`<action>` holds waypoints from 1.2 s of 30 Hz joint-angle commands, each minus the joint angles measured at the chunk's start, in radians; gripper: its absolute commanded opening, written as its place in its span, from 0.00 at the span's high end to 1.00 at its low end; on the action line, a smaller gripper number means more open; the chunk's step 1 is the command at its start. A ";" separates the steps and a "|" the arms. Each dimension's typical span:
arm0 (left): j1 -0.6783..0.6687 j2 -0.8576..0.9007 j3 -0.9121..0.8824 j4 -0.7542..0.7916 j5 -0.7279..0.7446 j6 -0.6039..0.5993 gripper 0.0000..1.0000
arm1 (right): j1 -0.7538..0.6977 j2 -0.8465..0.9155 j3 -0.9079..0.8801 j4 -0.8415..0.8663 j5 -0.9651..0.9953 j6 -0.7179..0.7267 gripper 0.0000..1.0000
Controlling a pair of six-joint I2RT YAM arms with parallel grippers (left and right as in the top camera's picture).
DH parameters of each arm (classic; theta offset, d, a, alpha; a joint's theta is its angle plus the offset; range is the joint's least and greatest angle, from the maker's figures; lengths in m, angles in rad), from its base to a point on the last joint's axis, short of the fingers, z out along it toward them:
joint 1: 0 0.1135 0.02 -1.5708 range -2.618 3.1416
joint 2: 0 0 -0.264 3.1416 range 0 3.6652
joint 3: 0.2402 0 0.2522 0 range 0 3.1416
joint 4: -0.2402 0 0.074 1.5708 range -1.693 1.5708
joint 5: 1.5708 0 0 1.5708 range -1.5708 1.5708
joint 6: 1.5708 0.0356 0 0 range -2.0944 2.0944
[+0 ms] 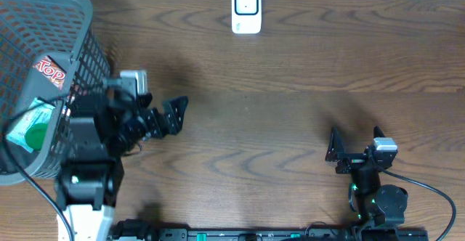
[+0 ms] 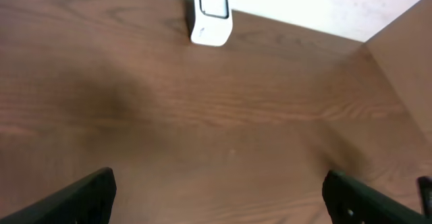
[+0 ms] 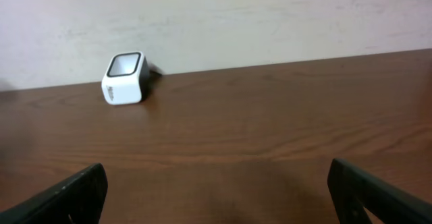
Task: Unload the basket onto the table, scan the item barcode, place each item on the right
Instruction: 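Reach the left gripper into the basket and grasp the green-lidded jar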
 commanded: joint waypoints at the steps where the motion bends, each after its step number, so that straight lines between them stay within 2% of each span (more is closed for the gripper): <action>1: 0.000 0.047 0.151 -0.043 0.010 0.042 0.02 | 0.008 -0.005 -0.002 -0.003 0.005 0.001 0.01; 4: 0.000 0.081 0.266 -0.126 -0.014 0.071 0.02 | 0.008 -0.005 -0.002 -0.003 0.005 0.001 0.01; 11: 0.001 0.083 0.295 -0.164 -0.024 0.105 0.02 | 0.008 -0.005 -0.002 -0.003 0.005 0.001 0.01; 17: 0.047 0.121 0.490 -0.246 -0.244 0.071 0.02 | 0.008 -0.005 -0.002 -0.003 0.005 0.001 0.01; 22: 0.179 0.282 0.825 -0.483 -0.402 0.072 0.02 | 0.008 -0.005 -0.002 -0.003 0.005 0.001 0.01; 27: 0.385 0.468 1.089 -0.659 -0.428 0.056 0.02 | 0.008 -0.005 -0.002 -0.003 0.005 0.001 0.01; 32: 0.563 0.572 1.100 -0.712 -0.443 0.071 0.02 | 0.008 -0.005 -0.002 -0.003 0.005 0.001 0.01; 36: 0.642 0.642 1.096 -0.759 -0.467 0.182 0.02 | 0.008 -0.005 -0.002 -0.003 0.005 0.001 0.01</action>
